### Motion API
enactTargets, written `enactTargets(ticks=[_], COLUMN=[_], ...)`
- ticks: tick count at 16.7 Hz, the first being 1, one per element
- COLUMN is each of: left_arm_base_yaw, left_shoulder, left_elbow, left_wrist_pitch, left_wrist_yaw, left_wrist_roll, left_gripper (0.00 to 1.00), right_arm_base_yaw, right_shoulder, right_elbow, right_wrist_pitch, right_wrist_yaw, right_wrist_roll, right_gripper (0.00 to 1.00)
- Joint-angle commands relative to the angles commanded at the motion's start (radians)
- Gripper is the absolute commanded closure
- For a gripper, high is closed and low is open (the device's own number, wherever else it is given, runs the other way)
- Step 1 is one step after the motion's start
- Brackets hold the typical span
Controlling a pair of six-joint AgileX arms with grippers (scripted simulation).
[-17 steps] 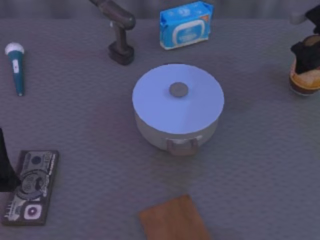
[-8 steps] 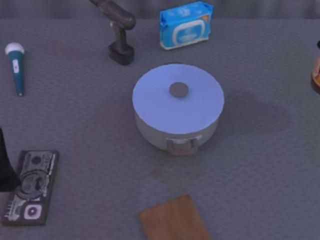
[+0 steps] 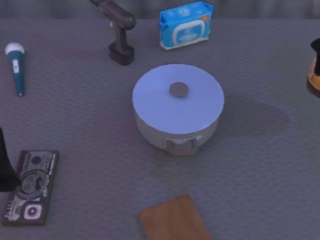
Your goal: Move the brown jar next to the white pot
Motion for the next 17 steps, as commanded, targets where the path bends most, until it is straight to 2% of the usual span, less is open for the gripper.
enactTargets(ticks=[3, 12, 14, 17], left_arm_base_yaw=[0.0, 0.0, 0.0, 0.0], left_shoulder=[0.0, 0.0, 0.0, 0.0], left_elbow=[0.0, 0.0, 0.0, 0.0], left_wrist_pitch=[0.0, 0.0, 0.0, 0.0], left_wrist_yaw=[0.0, 0.0, 0.0, 0.0], left_wrist_roll=[0.0, 0.0, 0.0, 0.0], left_gripper=[0.0, 0.0, 0.0, 0.0], right_arm_base_yaw=[0.052, 0.257, 0.287, 0.301], right_shoulder=[-0.002, -0.009, -0.013, -0.015], right_elbow=[-0.033, -0.177, -0.197, -0.207], right_wrist_pitch=[0.037, 0.18, 0.202, 0.213], right_wrist_yaw=[0.03, 0.144, 0.161, 0.169], right_wrist_roll=[0.15, 0.772, 0.845, 0.877], right_gripper=[1.0, 1.0, 1.0, 1.0])
